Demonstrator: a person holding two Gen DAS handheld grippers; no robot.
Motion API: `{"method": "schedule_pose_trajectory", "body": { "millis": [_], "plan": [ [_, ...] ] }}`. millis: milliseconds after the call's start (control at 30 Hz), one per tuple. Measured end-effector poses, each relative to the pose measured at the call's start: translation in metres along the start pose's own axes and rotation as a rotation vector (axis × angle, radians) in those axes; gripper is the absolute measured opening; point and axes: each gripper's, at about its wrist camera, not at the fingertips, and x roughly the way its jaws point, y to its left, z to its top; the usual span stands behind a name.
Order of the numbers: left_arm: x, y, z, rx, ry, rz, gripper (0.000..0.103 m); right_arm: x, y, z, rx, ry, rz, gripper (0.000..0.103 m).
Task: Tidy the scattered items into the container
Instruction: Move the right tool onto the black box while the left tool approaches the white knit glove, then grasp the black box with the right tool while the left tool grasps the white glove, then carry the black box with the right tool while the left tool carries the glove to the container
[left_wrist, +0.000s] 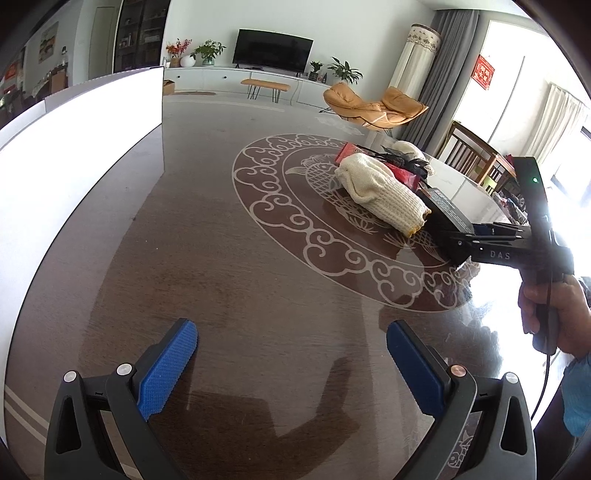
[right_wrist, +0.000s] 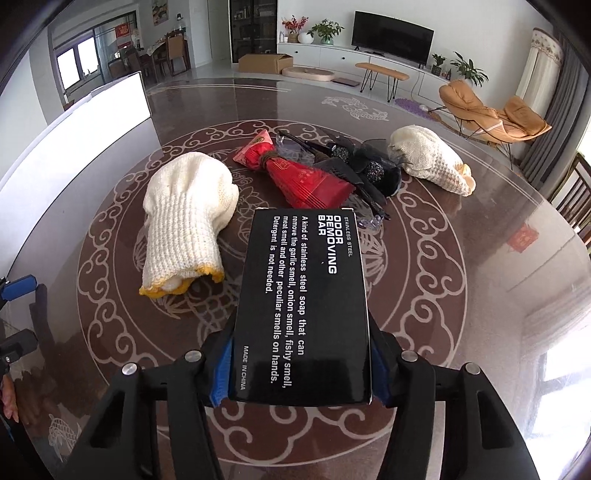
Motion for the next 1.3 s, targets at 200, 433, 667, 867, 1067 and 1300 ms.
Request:
{"method": "schedule_pose_trajectory", "body": {
  "millis": [200, 433, 667, 867, 1067, 1300],
  "plan": [
    [0.014, -0.057, 0.057, -0.022, -0.014, -0.025, 0.103, -0.042, -0.008, -0.065, 0.100, -0.049, -0.045, 0.059],
    [0.097, -0.111, 0.119, 0.000, 0.047, 0.165, 0.103, -0.091, -0.020, -0.107, 0.190, -0.163, -0.026, 0.059],
    [0.128, -0.110, 0.120, -0.012, 0.052, 0.148, 0.055, -0.112, -0.024, -0.121, 0.190, -0.281, -0.040, 0.059],
    [0.085, -0.099, 0.105, 0.025, 0.023, 0.030, 0.034, -0.110, -0.036, -0.135, 0.267, -0.265, -0.021, 0.059],
    [0.008, -0.075, 0.063, 0.042, -0.034, -0.037, 0.034, -0.119, -0.013, -0.133, 0.267, -0.251, 0.043, 0.059],
    [-0.060, -0.028, 0.028, -0.017, -0.079, -0.041, 0.034, -0.123, 0.060, -0.112, 0.155, -0.241, 0.123, 0.059]
  ]
}}
